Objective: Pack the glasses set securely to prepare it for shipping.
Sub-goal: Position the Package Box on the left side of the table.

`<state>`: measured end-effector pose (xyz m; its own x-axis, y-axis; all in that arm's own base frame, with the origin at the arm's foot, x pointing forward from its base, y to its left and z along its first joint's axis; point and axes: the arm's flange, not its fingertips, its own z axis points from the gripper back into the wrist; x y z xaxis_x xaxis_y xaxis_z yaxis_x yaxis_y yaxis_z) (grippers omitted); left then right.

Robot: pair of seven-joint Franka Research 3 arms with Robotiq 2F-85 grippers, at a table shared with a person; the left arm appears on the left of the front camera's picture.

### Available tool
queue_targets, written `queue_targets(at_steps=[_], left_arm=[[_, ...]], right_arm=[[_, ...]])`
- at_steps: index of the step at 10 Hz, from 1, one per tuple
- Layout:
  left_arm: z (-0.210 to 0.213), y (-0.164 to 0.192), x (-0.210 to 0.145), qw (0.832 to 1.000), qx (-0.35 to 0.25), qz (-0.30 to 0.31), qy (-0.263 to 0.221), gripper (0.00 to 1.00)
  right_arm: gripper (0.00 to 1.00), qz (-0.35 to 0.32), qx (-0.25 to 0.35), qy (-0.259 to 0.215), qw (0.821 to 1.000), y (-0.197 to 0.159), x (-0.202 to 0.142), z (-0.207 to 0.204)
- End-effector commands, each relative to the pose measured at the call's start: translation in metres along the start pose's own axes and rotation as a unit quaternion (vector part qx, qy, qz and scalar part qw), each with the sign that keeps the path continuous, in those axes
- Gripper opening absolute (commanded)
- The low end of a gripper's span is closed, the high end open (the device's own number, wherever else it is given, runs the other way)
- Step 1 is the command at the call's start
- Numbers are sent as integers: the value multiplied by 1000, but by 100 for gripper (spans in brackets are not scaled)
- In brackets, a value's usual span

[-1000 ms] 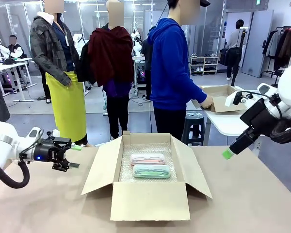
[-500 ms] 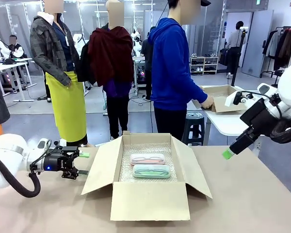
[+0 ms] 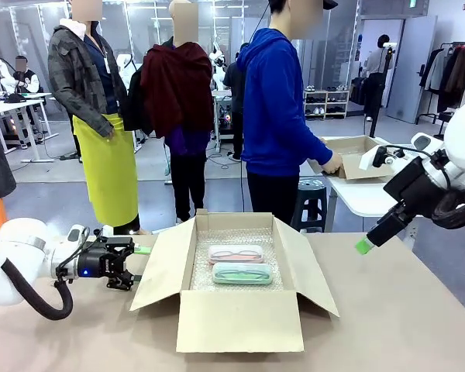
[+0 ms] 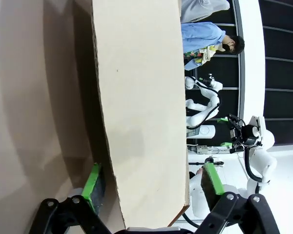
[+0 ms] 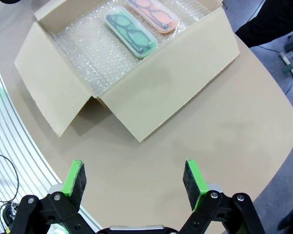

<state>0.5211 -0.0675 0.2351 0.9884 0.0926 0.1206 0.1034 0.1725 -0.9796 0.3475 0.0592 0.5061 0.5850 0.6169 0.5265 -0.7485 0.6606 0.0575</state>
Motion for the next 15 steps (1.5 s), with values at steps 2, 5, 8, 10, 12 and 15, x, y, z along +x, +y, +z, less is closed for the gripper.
queue_targets(at_steps=[2, 5, 8, 10, 12, 15], left_arm=[[-1, -1, -6, 999, -19, -9, -29, 41], [3, -2, -6, 999, -35, -7, -29, 0], [9, -7, -9, 998, -55, -11, -13, 6], [9, -10, -10, 998, -58, -14, -11, 0], [1, -4, -9, 999, -42, -6, 2, 0], [6, -8, 0, 999, -48, 1, -9, 0]], right_arm=[[100, 2, -5, -1, 1000, 1, 1, -2], [100, 2, -5, -1, 1000, 1, 1, -2], [100, 2, -5, -1, 1000, 1, 1, -2], [100, 2, -5, -1, 1000, 1, 1, -2], [100, 2, -5, -1, 1000, 1, 1, -2], [100, 2, -5, -1, 1000, 1, 1, -2]])
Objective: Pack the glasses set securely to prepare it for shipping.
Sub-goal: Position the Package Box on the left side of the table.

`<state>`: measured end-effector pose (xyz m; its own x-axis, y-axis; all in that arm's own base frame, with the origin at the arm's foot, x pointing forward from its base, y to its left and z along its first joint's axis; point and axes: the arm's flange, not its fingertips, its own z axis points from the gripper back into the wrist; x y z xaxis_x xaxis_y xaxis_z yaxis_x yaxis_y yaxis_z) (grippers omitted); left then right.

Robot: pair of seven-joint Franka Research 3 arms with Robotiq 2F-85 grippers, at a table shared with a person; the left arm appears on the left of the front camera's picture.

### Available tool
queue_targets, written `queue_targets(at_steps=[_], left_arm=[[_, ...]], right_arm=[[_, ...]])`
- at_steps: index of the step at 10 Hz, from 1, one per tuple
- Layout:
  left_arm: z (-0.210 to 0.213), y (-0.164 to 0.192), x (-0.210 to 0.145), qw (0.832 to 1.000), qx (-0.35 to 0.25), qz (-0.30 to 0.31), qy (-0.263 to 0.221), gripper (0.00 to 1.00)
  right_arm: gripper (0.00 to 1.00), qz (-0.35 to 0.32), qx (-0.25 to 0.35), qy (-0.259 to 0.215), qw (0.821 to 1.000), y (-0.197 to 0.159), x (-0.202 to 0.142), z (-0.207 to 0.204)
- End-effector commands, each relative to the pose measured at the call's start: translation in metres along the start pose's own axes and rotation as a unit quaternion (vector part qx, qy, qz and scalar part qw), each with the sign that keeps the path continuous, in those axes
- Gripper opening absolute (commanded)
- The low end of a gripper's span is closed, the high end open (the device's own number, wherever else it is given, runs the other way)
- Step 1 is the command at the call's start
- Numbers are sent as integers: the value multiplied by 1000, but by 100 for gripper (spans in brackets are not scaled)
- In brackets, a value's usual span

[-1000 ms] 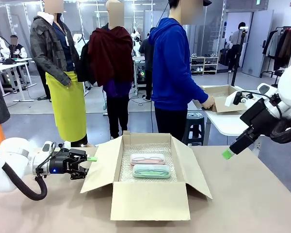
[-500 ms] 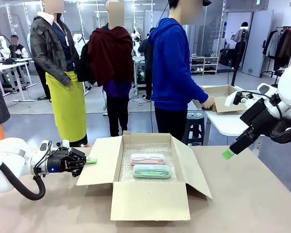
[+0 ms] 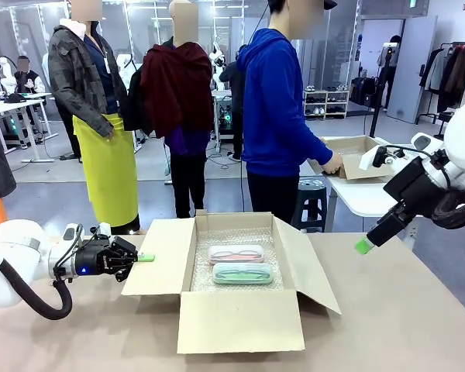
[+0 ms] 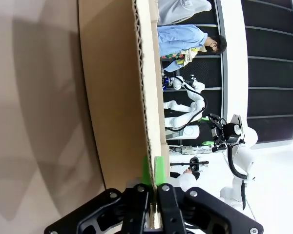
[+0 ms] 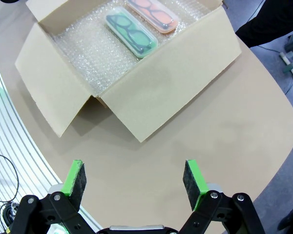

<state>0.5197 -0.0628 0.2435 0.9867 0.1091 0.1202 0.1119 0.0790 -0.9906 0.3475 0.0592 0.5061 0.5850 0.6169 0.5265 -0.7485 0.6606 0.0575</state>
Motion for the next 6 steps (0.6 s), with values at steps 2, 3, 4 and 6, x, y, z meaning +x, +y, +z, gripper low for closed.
queue_targets(at_steps=[2, 3, 4, 6], left_arm=[[0, 0, 0, 1000, -1, 0, -1, 0], [0, 0, 0, 1000, -1, 0, -1, 0], [0, 0, 0, 1000, 0, 0, 0, 4], [31, -13, 20, 999, 12, -29, 39, 2]], right_arm=[[100, 2, -5, -1, 1000, 1, 1, -2], [100, 2, -5, -1, 1000, 1, 1, -2], [100, 2, -5, -1, 1000, 1, 1, -2], [100, 2, -5, -1, 1000, 1, 1, -2]])
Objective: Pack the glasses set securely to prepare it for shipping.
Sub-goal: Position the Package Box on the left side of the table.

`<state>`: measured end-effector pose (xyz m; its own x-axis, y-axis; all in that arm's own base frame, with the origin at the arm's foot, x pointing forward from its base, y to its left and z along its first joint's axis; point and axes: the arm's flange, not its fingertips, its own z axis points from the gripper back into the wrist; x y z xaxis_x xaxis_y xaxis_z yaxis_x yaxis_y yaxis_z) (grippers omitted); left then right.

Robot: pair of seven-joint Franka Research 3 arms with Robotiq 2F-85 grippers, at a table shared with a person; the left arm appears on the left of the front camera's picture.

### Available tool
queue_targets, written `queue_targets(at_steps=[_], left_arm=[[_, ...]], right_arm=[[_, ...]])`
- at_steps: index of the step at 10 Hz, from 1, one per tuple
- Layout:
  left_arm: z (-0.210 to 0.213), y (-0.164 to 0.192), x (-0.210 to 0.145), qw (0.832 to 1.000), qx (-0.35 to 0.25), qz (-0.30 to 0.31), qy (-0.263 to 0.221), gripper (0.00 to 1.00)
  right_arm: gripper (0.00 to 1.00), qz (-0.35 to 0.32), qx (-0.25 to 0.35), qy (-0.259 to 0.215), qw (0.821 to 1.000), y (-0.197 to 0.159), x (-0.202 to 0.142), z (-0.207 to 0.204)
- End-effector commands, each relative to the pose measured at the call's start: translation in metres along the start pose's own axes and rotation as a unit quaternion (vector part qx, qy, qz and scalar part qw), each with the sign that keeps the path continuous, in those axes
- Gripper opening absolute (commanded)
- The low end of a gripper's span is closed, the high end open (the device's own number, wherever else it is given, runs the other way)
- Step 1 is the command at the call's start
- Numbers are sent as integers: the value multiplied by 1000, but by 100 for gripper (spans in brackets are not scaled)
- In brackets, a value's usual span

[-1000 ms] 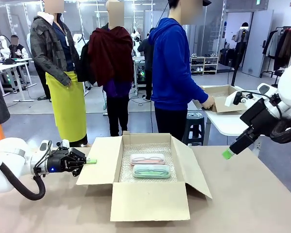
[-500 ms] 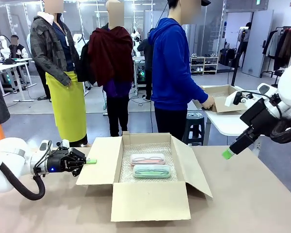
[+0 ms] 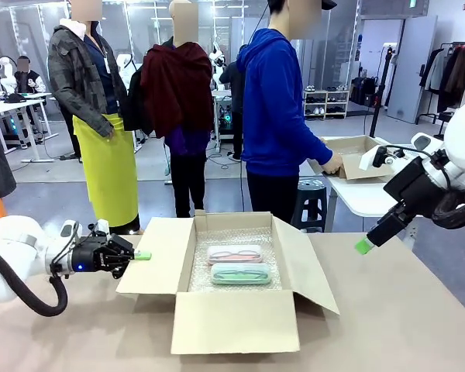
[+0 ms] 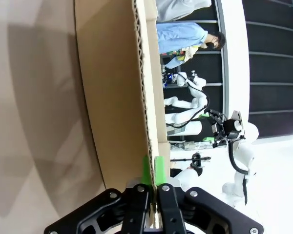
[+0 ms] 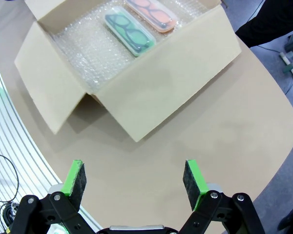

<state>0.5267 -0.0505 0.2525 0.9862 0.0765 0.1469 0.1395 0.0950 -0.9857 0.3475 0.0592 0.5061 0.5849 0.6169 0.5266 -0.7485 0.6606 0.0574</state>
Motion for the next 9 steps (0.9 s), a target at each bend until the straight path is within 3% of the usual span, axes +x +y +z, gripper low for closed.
queue_targets(at_steps=[1, 3, 9], left_arm=[[36, -9, 14, 1000, 3, -19, 21, 2], [80, -12, 22, 999, 12, -33, -4, 2], [279, -18, 31, 998, 38, -48, -26, 2]], right_arm=[[100, 2, -5, -1, 1000, 1, 1, -2], [100, 2, -5, -1, 1000, 1, 1, -2], [100, 2, -5, -1, 1000, 1, 1, -2]])
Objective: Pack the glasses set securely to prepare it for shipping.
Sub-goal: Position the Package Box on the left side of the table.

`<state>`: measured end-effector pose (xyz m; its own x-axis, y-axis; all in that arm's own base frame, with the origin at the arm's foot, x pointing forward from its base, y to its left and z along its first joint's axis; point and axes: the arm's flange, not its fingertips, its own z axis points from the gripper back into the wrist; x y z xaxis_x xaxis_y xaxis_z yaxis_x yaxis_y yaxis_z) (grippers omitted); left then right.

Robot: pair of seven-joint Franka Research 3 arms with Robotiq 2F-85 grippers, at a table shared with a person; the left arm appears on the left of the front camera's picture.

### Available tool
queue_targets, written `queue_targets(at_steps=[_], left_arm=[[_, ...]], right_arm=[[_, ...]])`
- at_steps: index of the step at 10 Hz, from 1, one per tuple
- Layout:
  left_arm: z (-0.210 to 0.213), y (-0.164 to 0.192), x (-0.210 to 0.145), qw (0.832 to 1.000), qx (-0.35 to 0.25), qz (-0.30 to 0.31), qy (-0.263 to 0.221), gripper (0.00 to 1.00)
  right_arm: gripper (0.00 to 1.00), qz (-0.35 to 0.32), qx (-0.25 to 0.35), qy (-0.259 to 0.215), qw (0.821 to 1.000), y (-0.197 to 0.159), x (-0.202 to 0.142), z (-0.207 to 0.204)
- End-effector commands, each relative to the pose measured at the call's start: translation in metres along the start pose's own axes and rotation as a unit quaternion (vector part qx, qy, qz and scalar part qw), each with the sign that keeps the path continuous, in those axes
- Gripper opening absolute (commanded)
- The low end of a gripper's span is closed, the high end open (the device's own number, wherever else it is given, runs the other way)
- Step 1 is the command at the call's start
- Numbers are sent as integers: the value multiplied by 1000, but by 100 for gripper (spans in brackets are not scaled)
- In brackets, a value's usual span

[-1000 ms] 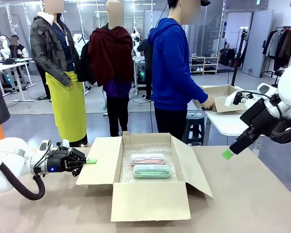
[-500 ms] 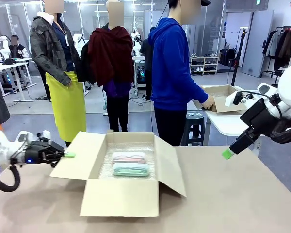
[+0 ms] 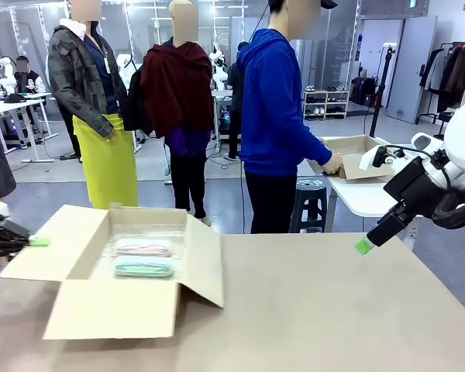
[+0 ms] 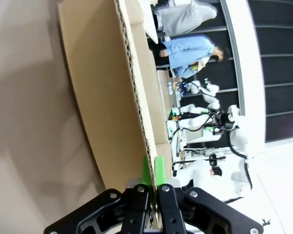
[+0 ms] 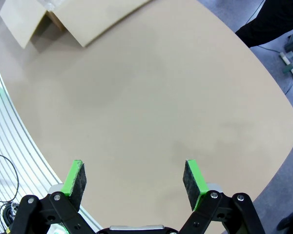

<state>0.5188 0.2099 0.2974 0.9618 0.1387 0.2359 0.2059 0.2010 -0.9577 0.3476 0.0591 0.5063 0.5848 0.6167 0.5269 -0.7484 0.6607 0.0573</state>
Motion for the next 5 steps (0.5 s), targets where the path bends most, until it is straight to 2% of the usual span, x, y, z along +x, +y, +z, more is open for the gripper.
queue_targets(at_steps=[1, 5], left_arm=[[43, 9, 18, 1000, -8, -13, 2, 2], [117, 18, 26, 1000, 19, 1, 9, 2]], right_arm=[[100, 2, -5, -1, 1000, 1, 1, -2], [100, 2, -5, -1, 1000, 1, 1, -2]])
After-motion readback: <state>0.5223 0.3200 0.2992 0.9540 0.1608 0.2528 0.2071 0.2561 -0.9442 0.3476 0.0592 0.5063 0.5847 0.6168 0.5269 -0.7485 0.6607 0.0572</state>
